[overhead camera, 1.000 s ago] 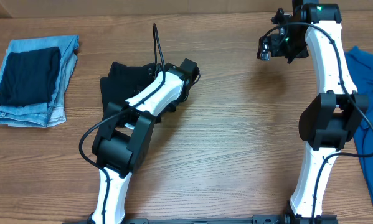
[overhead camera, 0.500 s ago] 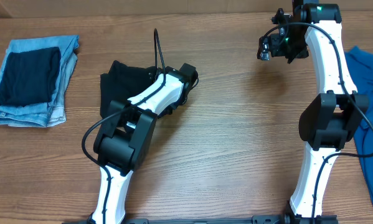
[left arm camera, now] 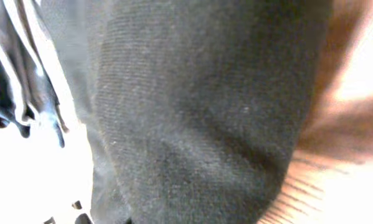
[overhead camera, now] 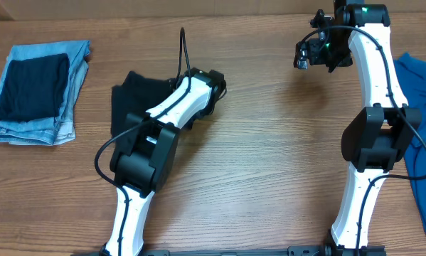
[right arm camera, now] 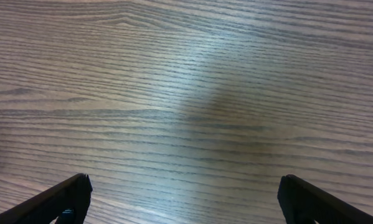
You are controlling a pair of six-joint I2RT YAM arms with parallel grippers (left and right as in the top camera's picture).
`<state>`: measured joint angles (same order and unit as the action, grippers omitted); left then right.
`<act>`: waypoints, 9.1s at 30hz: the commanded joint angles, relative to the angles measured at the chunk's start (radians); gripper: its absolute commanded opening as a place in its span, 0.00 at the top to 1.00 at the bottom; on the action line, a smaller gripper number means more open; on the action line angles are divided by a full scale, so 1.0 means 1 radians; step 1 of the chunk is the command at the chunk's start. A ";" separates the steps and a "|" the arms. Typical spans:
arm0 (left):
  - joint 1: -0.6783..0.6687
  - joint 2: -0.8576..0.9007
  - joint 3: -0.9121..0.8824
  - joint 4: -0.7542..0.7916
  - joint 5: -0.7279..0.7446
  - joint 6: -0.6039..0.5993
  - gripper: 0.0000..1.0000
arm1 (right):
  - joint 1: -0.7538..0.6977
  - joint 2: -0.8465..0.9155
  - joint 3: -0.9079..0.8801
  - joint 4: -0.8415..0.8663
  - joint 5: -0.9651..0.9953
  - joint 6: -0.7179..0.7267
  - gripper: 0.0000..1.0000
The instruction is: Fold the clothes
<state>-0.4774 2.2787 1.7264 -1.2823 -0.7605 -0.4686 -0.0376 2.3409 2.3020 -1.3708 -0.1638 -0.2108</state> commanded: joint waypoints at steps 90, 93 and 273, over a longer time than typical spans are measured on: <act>1.201 -0.200 0.083 0.344 1.122 -0.193 0.88 | 0.003 -0.008 0.009 0.004 0.006 -0.003 0.00; 1.224 -0.218 0.098 0.320 1.123 -0.176 0.68 | 0.003 -0.008 0.009 0.005 0.006 -0.003 0.00; 0.791 -0.446 0.287 0.285 0.989 0.087 0.00 | 0.291 -2.000 -1.041 0.204 0.025 -0.006 0.00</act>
<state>0.3157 1.8305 2.0148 -1.0012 0.2176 -0.3679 0.2493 0.3901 1.3720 -1.2152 -0.1490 -0.2146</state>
